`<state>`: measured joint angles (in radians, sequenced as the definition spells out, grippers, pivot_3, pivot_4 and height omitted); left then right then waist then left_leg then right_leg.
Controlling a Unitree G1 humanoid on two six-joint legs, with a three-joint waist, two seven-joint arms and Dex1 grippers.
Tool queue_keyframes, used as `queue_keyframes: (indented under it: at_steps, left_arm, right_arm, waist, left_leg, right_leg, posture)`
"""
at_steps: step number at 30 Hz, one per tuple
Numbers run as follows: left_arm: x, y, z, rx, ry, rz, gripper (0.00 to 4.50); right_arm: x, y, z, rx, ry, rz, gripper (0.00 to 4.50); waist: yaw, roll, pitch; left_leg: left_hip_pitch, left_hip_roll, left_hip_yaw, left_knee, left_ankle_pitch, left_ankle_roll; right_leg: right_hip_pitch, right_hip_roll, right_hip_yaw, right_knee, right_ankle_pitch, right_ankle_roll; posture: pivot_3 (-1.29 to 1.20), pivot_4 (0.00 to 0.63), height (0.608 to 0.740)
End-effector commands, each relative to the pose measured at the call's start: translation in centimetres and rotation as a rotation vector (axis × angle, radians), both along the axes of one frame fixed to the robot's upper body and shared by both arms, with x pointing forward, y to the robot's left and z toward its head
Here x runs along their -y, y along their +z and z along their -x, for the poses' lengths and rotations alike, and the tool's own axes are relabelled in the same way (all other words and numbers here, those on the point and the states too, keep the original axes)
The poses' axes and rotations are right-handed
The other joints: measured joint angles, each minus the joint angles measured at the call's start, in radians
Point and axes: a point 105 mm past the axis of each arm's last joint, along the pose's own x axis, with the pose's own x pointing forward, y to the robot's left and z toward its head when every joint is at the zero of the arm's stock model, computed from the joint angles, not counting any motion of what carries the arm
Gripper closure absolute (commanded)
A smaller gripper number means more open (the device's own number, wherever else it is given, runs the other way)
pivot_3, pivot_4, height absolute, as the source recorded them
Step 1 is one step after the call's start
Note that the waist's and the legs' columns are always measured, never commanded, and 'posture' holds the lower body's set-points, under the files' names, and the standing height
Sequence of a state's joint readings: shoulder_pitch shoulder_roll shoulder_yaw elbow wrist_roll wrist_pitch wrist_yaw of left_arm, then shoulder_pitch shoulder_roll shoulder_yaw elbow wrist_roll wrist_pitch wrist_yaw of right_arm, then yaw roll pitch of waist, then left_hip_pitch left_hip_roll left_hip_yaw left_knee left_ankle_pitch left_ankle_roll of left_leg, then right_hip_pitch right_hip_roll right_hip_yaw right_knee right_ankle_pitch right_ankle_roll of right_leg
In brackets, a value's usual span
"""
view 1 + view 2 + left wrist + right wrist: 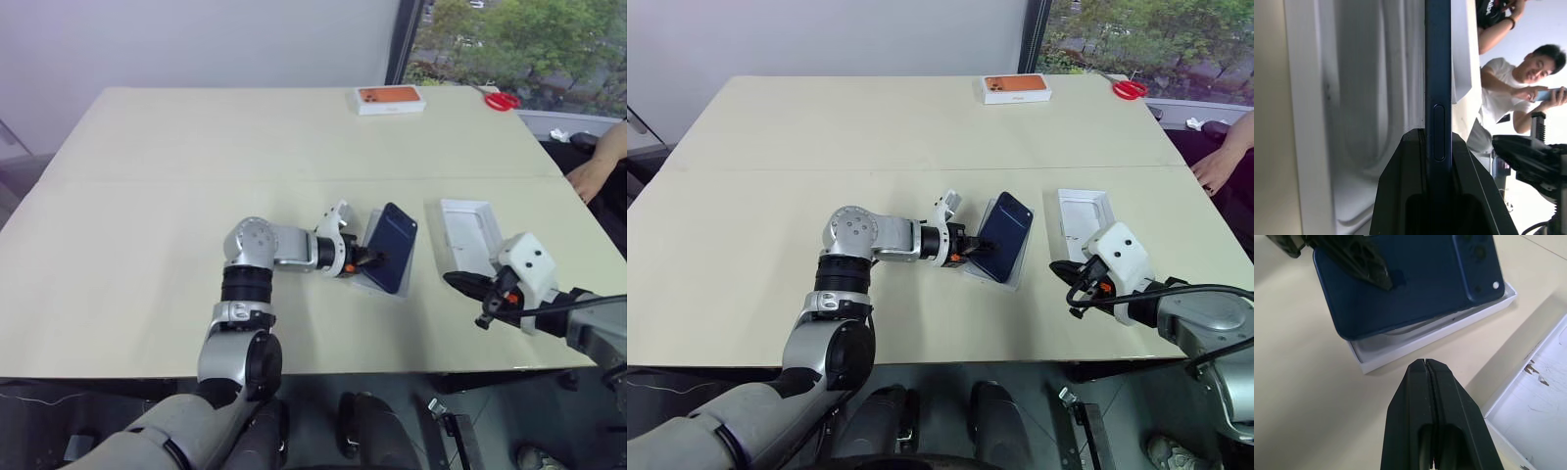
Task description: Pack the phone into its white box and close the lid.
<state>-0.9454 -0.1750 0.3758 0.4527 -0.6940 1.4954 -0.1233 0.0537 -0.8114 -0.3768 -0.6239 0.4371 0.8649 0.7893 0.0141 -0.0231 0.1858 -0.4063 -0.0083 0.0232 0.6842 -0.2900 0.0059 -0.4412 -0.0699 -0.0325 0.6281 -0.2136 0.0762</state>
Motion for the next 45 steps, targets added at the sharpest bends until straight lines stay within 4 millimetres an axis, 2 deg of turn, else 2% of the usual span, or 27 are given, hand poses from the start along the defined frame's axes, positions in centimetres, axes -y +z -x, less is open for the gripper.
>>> queue_keyframes:
  at_steps: [1, 2, 3, 9, 10, 16, 22, 35, 38, 40, 43, 45]
  left_arm:
    - [0.6, 1.4, 0.1, 0.044, -0.017, 0.034, 4.02]
    - [0.6, 1.3, 0.1, 0.044, -0.018, 0.033, 3.50]
    - [0.6, 1.3, 0.2, 0.044, -0.018, 0.033, 3.18]
    - [0.7, 2.0, 0.5, 0.070, -0.048, 0.053, 0.13]
    - [0.6, 2.1, 0.6, 0.080, -0.057, 0.055, 0.03]
    - [-0.1, 2.8, 1.3, 0.135, -0.114, 0.043, 0.03]
    - [-1.2, 3.2, 0.9, 0.168, -0.100, 0.002, 0.03]
    - [-5.4, 7.3, -1.2, 0.297, 0.011, 0.021, 0.03]
    - [-6.8, 7.2, -2.5, 0.358, 0.095, -0.034, 0.03]
    - [-8.4, 5.8, -3.6, 0.493, 0.153, -0.188, 0.03]
    - [-9.0, 4.0, -3.6, 0.675, 0.133, -0.329, 0.93]
    - [-8.6, 2.6, -3.0, 0.735, 0.060, -0.388, 1.93]
  right_arm:
    - [-0.1, 1.1, -0.1, 0.053, 0.014, 0.022, 4.50]
    - [-0.2, 1.1, -0.1, 0.054, 0.015, 0.022, 4.50]
    - [-0.2, 1.1, -0.1, 0.054, 0.016, 0.021, 4.50]
    - [-0.4, 1.1, -0.2, 0.060, 0.022, 0.023, 4.50]
    - [-0.5, 1.1, -0.3, 0.061, 0.024, 0.023, 4.50]
    - [-0.6, 1.1, -0.4, 0.063, 0.030, 0.024, 4.50]
    - [-0.7, 1.2, -0.4, 0.066, 0.034, 0.024, 4.50]
    - [-1.1, 1.0, -0.8, 0.071, 0.042, 0.019, 4.50]
    - [-1.1, 1.0, -1.1, 0.073, 0.033, 0.022, 4.50]
    - [-0.9, 0.6, -2.0, 0.074, -0.012, 0.043, 4.50]
    - [-0.3, -0.5, -3.2, 0.032, -0.096, 0.055, 4.50]
    - [-0.2, -1.0, -3.5, 0.006, -0.116, 0.051, 4.50]
  waist:
    - [0.000, 0.000, 0.000]
    - [0.000, 0.000, 0.000]
    - [0.000, 0.000, 0.000]
    - [0.000, 0.000, 0.000]
    - [0.000, 0.000, 0.000]
    - [0.000, 0.000, 0.000]
    - [0.000, 0.000, 0.000]
    - [-0.001, 0.000, 0.000]
    - [-0.001, 0.000, 0.000]
    - [-0.005, 0.001, -0.001]
    - [-0.005, 0.003, -0.002]
    - [0.002, 0.003, -0.002]
  left_leg:
    - [0.000, 0.000, 0.000, 0.000, 0.000, 0.000]
    - [0.000, 0.000, 0.000, 0.000, 0.000, 0.000]
    - [0.000, 0.000, 0.000, 0.000, 0.000, 0.000]
    - [0.000, 0.000, 0.000, 0.000, 0.000, 0.000]
    - [0.000, 0.000, 0.000, 0.000, 0.000, 0.000]
    - [0.001, 0.000, 0.000, 0.000, 0.000, 0.000]
    - [0.001, 0.000, 0.000, 0.000, 0.000, 0.000]
    - [0.001, 0.000, 0.000, 0.001, 0.000, 0.000]
    - [0.001, 0.000, 0.000, 0.001, 0.000, -0.001]
    - [0.001, 0.000, 0.000, 0.001, 0.000, -0.001]
    - [0.007, 0.001, 0.003, -0.001, 0.001, -0.001]
    - [0.007, 0.001, 0.003, -0.001, 0.001, -0.002]
  right_leg:
    - [0.000, 0.000, 0.000, 0.000, 0.000, 0.000]
    - [0.000, 0.000, 0.000, 0.000, 0.000, 0.000]
    - [0.000, 0.000, 0.000, 0.000, 0.000, 0.000]
    - [0.000, 0.000, 0.000, 0.000, 0.000, 0.000]
    - [0.000, 0.000, 0.000, 0.000, 0.000, 0.000]
    - [0.001, 0.000, 0.000, 0.001, 0.000, 0.000]
    - [0.001, 0.000, 0.000, 0.001, 0.000, 0.000]
    - [0.001, 0.000, 0.000, 0.001, 0.000, 0.000]
    - [0.001, 0.000, 0.000, 0.002, 0.000, 0.000]
    - [0.001, 0.000, 0.000, 0.002, 0.000, 0.000]
    - [0.003, 0.000, 0.003, 0.003, 0.000, -0.001]
    - [0.004, 0.000, 0.003, 0.002, 0.000, -0.001]
  posture:
    - [0.00, 0.150, 0.740]
    - [0.00, 0.150, 0.740]
    - [0.00, 0.150, 0.740]
    - [0.00, 0.150, 0.740]
    - [0.00, 0.150, 0.740]
    - [0.00, 0.150, 0.740]
    - [0.00, 0.150, 0.740]
    - [0.00, 0.150, 0.740]
    - [0.00, 0.150, 0.740]
    - [0.00, 0.150, 0.740]
    - [0.00, 0.150, 0.740]
    - [0.00, 0.150, 0.740]
